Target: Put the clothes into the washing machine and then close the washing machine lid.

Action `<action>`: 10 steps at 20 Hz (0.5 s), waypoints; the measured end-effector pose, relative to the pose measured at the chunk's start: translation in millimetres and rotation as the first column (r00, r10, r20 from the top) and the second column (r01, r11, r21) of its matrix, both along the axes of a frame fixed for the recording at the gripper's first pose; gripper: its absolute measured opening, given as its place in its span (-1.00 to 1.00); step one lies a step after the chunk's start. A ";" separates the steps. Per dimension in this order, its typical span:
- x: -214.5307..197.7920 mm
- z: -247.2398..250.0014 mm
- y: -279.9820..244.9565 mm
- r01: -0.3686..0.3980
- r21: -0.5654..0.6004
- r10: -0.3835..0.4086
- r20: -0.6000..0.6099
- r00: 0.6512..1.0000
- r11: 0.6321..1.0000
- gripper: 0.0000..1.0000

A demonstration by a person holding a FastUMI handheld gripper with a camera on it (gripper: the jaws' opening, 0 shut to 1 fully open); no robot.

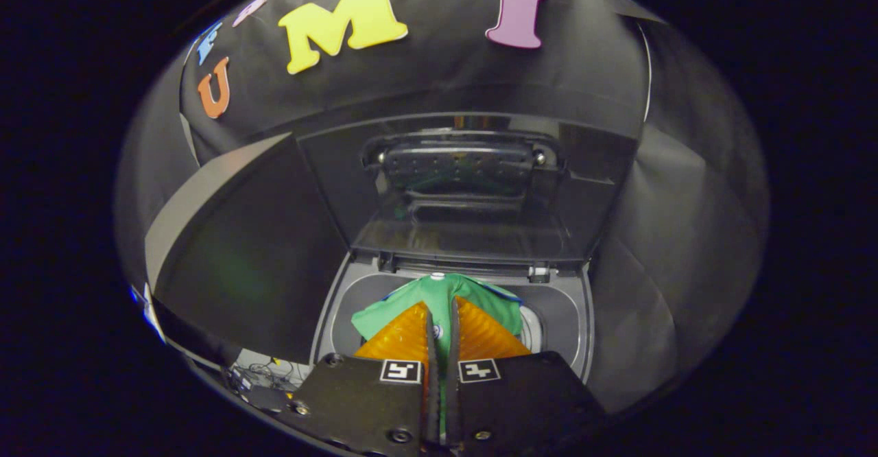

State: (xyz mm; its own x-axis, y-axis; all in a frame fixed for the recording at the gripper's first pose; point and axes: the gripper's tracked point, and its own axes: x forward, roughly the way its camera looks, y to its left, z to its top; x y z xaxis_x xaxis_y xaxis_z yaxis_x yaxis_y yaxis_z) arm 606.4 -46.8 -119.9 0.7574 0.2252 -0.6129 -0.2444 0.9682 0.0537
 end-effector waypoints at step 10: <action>15.0 -83.0 18.8 0.035 -0.089 -0.050 -0.167 0.985 0.995 -0.86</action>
